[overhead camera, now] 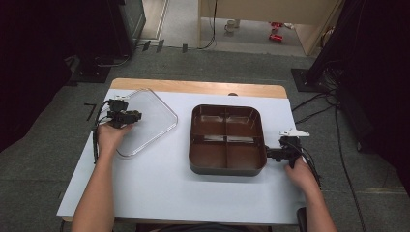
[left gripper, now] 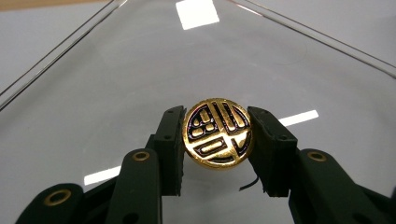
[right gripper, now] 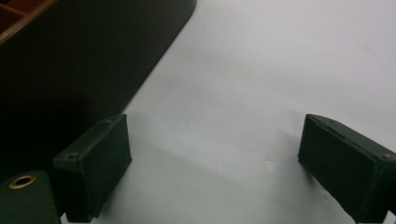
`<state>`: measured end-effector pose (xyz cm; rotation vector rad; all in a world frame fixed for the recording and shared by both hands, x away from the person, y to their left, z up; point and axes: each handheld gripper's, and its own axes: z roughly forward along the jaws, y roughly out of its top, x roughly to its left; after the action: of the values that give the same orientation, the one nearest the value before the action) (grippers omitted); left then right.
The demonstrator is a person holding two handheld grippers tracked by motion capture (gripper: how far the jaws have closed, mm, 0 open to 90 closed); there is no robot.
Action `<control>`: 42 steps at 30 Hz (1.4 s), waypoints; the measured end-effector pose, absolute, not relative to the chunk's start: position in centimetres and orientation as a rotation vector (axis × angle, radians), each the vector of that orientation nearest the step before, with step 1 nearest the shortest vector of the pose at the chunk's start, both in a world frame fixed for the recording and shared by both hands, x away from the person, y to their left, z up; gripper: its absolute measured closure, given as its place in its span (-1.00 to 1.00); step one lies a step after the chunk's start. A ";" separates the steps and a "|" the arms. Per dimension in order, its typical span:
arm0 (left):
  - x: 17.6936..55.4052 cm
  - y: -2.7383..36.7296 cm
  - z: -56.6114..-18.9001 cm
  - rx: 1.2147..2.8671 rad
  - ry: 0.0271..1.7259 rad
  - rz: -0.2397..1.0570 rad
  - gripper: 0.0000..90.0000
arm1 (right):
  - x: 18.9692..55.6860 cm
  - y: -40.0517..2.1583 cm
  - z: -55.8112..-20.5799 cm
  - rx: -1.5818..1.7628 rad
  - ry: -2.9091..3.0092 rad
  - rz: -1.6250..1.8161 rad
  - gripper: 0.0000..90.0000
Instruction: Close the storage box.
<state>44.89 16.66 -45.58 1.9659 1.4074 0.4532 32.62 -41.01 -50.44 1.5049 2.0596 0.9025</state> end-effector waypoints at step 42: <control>40.3 7.0 -36.2 2.028 0.929 0.329 0.32 | 32.6 -41.0 -50.4 1.502 2.060 0.900 -0.81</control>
<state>40.31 7.04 -36.22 2.0279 0.9290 0.3286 32.63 -41.01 -50.44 1.5017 2.0602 0.9000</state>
